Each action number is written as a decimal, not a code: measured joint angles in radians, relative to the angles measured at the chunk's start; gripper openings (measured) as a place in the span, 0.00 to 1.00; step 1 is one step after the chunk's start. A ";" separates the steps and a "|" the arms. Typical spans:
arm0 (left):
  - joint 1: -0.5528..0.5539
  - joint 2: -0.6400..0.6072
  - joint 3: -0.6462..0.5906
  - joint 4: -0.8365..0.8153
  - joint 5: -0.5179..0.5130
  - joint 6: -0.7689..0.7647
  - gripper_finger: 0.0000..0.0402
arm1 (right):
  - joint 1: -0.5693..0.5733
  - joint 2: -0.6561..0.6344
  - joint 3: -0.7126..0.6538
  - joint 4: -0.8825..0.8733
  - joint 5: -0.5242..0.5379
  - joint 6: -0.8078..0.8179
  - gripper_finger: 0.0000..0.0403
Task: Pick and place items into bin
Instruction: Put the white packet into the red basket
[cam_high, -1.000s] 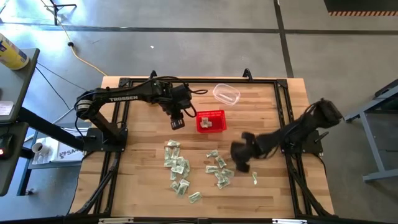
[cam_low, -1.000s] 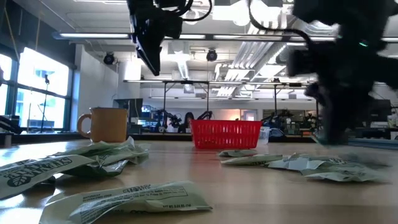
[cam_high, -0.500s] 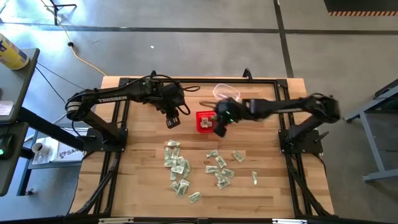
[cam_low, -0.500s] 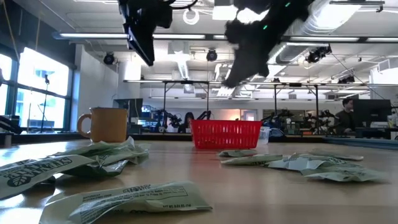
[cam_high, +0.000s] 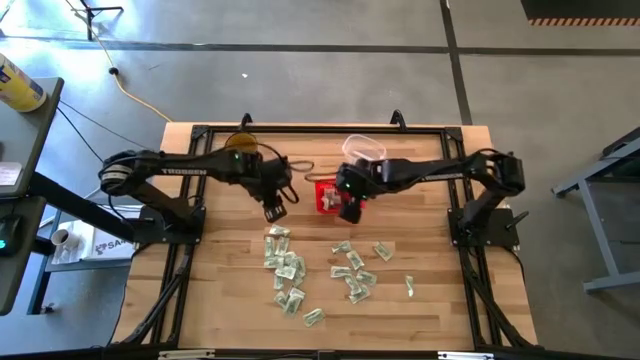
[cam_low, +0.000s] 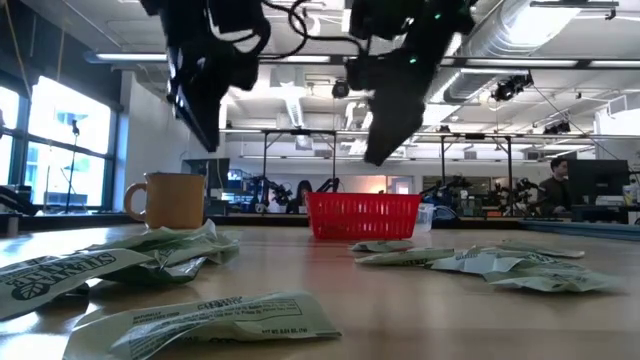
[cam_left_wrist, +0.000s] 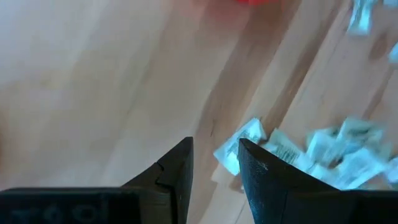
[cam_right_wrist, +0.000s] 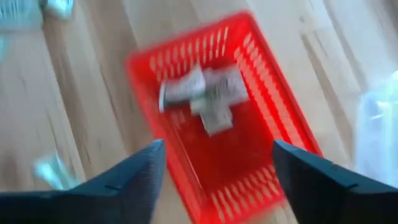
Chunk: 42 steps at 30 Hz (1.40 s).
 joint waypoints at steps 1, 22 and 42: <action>-0.017 0.000 -0.030 0.016 0.000 0.031 0.40 | 0.012 -0.016 -0.015 -0.018 0.007 -0.019 0.77; -0.193 0.080 -0.272 0.393 0.022 0.252 0.40 | 0.181 -0.204 -0.347 0.025 0.072 0.179 0.81; -0.059 0.171 -0.250 0.495 -0.164 0.338 0.06 | 0.190 -0.204 -0.354 0.068 0.147 0.226 0.81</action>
